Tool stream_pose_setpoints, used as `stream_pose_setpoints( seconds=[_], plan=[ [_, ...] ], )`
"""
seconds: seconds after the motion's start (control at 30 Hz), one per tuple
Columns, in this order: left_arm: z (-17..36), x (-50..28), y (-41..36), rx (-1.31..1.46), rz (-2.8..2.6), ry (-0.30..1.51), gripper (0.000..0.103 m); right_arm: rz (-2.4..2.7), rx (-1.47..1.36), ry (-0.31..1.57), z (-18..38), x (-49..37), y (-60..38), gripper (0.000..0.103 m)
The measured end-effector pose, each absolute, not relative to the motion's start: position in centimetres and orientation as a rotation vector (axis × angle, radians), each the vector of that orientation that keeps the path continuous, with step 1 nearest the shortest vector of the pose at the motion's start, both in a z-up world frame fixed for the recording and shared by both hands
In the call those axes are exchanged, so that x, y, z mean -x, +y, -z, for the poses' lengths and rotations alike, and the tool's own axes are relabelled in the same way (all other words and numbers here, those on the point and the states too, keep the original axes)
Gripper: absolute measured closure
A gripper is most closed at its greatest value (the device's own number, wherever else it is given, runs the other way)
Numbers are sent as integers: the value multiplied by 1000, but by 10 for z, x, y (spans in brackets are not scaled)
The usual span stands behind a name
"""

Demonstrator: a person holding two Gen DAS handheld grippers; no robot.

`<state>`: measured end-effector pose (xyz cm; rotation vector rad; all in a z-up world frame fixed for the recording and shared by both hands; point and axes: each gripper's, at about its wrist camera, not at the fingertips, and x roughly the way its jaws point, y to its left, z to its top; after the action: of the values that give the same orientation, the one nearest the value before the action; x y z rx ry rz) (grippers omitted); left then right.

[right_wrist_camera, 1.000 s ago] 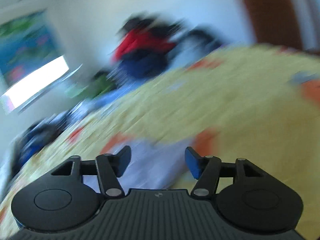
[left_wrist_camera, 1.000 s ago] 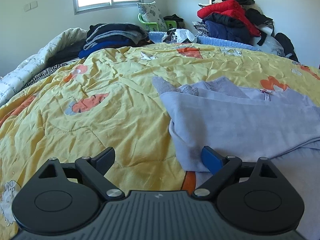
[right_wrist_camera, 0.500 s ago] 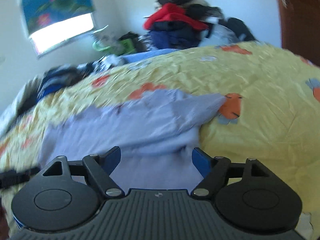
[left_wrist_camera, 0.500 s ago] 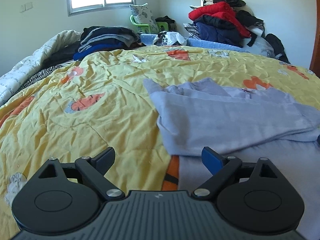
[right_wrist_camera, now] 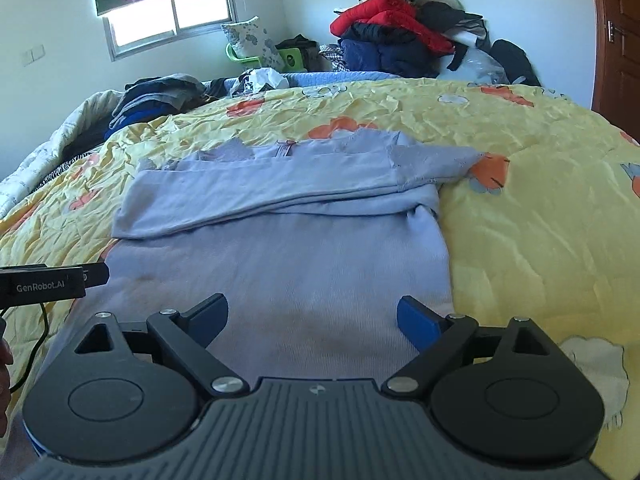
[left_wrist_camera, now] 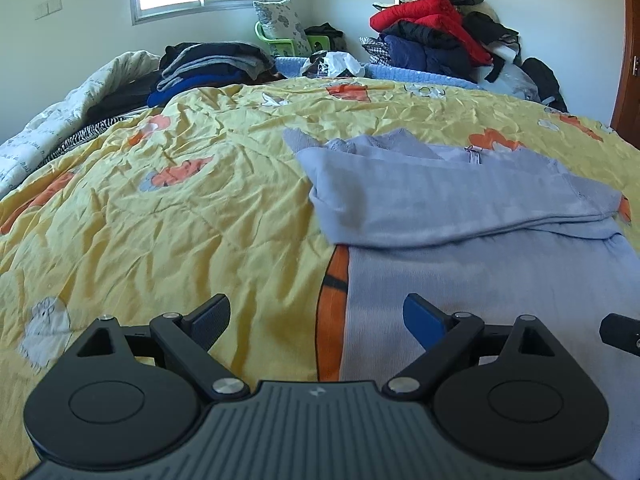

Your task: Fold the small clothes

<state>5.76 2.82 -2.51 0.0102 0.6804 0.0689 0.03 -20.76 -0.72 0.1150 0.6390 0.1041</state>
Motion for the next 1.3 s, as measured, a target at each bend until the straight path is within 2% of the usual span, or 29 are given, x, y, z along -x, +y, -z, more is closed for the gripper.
stream_pose_setpoints(
  seconds=[0.83,0.97,1.3],
  plan=[
    [41,-25,14,-41,-27,719,9,-63,-6,648,26,24,-190,0],
    [47,-20,13,-50,-42,679,1,-52,21,653,28,23,-185,0],
    [51,-21,21,13,-34,677,0,-53,30,656,29,22,-183,0]
  ],
)
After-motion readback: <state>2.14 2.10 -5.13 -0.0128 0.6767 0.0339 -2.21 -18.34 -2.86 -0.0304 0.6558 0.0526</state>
